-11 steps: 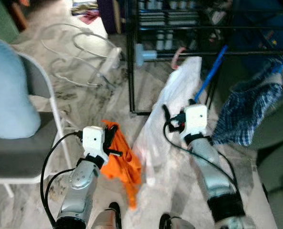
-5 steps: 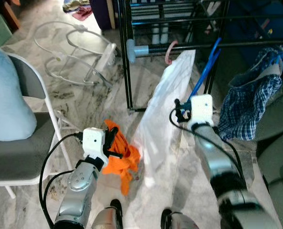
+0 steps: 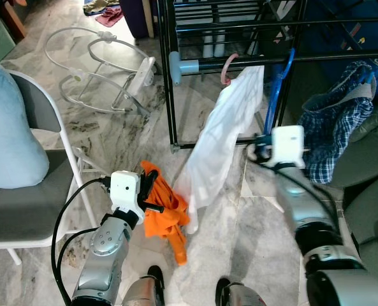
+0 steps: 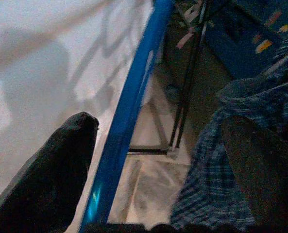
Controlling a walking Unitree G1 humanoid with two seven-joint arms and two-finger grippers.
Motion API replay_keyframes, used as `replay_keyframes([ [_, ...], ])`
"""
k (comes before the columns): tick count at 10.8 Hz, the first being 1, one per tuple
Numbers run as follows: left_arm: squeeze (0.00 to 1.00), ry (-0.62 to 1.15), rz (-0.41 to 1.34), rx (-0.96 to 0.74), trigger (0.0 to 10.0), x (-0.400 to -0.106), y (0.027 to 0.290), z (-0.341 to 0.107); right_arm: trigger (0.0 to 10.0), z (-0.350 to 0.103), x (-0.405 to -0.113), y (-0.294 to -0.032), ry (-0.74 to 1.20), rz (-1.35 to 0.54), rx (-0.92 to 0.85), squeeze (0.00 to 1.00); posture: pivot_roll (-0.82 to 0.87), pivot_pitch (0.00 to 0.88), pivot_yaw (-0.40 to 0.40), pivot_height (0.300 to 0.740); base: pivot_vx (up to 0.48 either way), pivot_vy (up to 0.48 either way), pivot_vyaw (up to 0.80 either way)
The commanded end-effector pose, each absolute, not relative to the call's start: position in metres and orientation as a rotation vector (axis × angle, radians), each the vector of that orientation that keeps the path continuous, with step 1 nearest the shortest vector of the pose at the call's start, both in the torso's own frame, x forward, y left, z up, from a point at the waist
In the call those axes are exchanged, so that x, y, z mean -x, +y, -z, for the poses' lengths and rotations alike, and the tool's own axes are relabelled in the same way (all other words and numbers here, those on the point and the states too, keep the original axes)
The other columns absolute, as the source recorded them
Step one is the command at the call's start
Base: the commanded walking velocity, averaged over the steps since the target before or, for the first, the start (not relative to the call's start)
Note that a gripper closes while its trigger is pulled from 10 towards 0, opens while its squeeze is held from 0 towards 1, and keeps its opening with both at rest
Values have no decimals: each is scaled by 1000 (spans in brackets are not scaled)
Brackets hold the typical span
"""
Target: Hang hanger
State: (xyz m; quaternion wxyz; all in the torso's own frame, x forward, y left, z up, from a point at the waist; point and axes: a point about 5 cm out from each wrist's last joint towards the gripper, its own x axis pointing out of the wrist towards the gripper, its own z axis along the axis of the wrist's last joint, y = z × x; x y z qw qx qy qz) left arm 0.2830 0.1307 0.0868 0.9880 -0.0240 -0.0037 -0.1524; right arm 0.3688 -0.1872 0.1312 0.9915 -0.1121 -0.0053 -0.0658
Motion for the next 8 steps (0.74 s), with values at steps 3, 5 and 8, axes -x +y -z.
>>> replay_keyframes([
  [3, 0, -5, 321, 42, 10000, -284, 128, -89, 10000, -128, -365, -197, -21, 122, 227, 0, 55, 267, 36, 740, 0, 0, 0],
  [5, 0, -7, 333, 41, 10000, -287, 127, -90, 10000, -148, -375, -203, -61, 131, 233, 0, 56, 261, 42, 740, 0, 0, 0],
  [8, 0, -5, 336, 39, 10000, -287, 128, -89, 10000, -165, -388, -204, -65, 125, 210, 0, 73, 244, 38, 740, 0, 0, 0],
])
